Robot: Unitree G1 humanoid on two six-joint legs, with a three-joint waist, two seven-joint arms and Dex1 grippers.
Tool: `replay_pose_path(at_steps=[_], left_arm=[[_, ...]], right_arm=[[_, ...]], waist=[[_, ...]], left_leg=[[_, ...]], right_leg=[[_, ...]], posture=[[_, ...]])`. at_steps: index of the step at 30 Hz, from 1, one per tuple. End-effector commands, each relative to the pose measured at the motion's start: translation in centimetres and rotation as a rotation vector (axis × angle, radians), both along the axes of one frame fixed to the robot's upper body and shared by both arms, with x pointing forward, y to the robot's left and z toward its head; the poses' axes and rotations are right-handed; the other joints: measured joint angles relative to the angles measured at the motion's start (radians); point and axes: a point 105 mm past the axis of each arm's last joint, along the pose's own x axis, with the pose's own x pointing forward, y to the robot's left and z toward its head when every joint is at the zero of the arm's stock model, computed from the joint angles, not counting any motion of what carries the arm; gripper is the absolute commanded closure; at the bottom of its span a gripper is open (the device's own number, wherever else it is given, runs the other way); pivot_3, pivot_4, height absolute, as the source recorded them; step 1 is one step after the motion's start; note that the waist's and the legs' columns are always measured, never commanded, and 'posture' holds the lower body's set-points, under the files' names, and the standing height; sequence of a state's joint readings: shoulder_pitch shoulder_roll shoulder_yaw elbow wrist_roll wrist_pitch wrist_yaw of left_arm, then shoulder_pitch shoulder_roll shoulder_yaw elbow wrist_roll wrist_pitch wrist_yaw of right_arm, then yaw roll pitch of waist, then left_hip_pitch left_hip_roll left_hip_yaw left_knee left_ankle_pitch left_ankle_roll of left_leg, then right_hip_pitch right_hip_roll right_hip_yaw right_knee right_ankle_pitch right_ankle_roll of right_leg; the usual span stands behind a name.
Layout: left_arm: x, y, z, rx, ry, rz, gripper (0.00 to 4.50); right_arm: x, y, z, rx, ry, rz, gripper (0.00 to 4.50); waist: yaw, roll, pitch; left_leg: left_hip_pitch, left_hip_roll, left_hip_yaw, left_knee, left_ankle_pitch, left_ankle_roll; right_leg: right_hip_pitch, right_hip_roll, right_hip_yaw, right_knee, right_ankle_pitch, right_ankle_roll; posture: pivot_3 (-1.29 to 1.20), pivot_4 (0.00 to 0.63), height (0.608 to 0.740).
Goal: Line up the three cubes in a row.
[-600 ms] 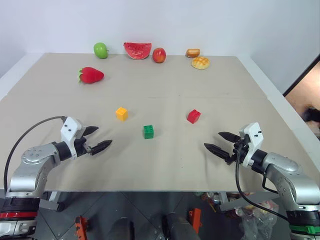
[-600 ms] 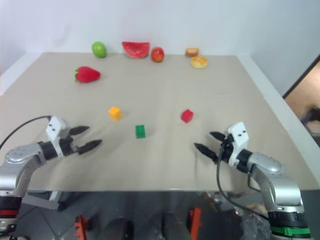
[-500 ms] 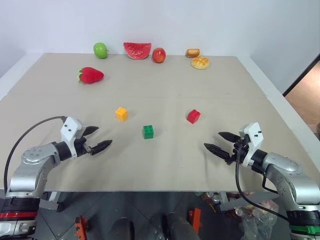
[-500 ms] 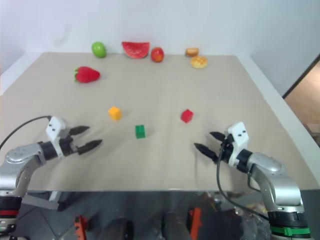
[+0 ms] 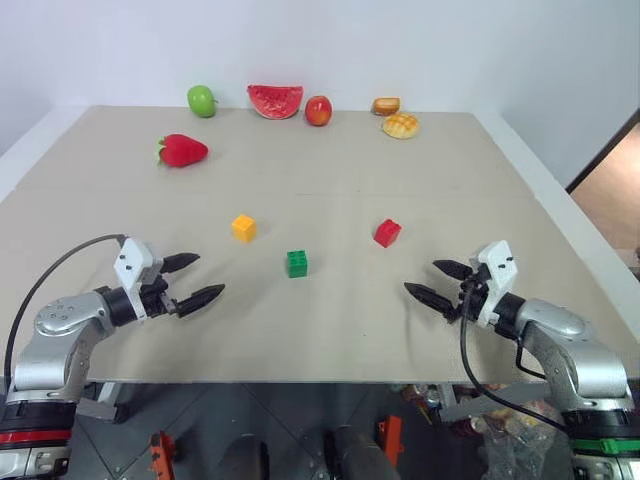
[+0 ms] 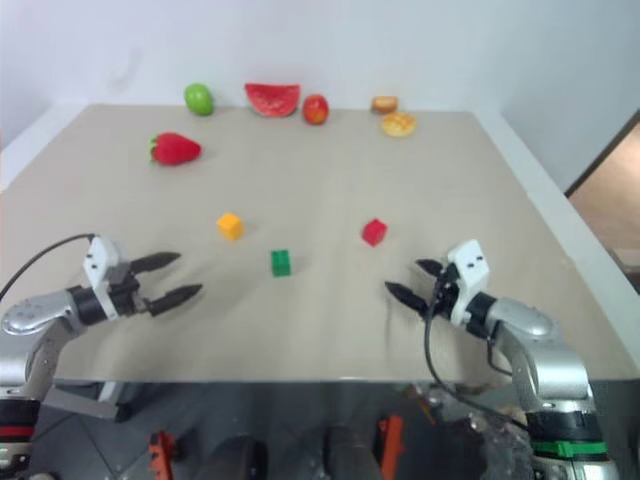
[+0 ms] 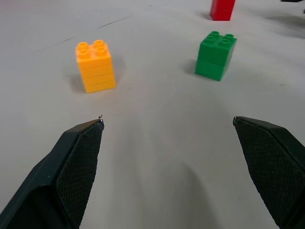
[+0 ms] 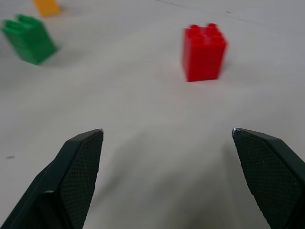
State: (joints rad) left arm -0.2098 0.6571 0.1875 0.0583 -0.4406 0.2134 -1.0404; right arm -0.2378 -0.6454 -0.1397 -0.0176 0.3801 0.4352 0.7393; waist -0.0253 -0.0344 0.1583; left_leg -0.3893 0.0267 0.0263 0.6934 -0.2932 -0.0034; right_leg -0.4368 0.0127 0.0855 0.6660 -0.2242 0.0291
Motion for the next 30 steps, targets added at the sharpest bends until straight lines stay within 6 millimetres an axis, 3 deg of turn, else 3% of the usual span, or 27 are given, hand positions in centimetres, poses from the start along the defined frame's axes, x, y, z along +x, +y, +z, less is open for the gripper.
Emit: replay_pose_path(at_steps=[1,4,8,18,25,30], left_arm=[[-0.2,-2.7,2.2,0.015,-0.083,-0.13,0.0],[-1.0,-6.9,3.3,0.031,-0.115,-0.327,0.0],[-0.8,-8.8,4.1,0.044,-0.13,-0.396,0.0],[-0.8,-9.5,4.2,0.033,-0.13,-0.383,0.0],[-0.6,-9.1,3.5,0.029,-0.114,-0.334,0.0],[-0.5,-8.9,3.3,0.009,-0.105,-0.303,0.0]], right_arm=[[2.2,-0.7,-0.1,-0.089,-0.037,-0.077,0.01],[4.8,0.3,-0.5,-0.098,-0.033,-0.07,0.01],[6.6,1.7,-0.8,-0.087,-0.035,-0.033,0.01],[9.8,3.3,0.3,-0.072,-0.077,-0.024,0.01],[10.4,5.4,1.0,-0.059,-0.101,0.043,0.01],[10.7,5.6,1.5,-0.062,-0.117,0.042,0.01]], waist=[[-0.001,0.0,0.0],[-0.002,0.0,0.0],[-0.005,0.0,0.0],[-0.025,0.0,0.0],[-0.026,0.0,0.0],[-0.025,0.0,0.0]], left_leg=[[0.0,0.0,0.001,0.0,0.001,0.0],[0.0,0.0,0.002,0.0,0.002,0.0],[0.0,-0.001,0.002,0.0,0.003,0.0],[0.001,0.0,0.001,-0.001,0.004,0.001],[0.001,0.0,0.002,-0.001,0.005,0.001],[0.0,0.0,0.002,-0.002,0.005,0.001]], right_leg=[[0.0,0.0,0.0,0.0,0.0,0.0],[0.0,0.0,0.0,0.0,0.001,0.0],[0.0,0.001,0.002,0.0,0.002,0.0],[0.0,0.002,0.006,0.0,0.005,0.001],[-0.001,0.004,0.01,0.0,0.006,0.002],[-0.002,0.003,0.01,0.0,0.006,0.002]], posture=[[0.0,0.15,0.74],[0.0,0.15,0.74],[0.0,0.15,0.74],[0.0,0.15,0.74],[0.0,0.15,0.74],[0.0,0.15,0.74]])
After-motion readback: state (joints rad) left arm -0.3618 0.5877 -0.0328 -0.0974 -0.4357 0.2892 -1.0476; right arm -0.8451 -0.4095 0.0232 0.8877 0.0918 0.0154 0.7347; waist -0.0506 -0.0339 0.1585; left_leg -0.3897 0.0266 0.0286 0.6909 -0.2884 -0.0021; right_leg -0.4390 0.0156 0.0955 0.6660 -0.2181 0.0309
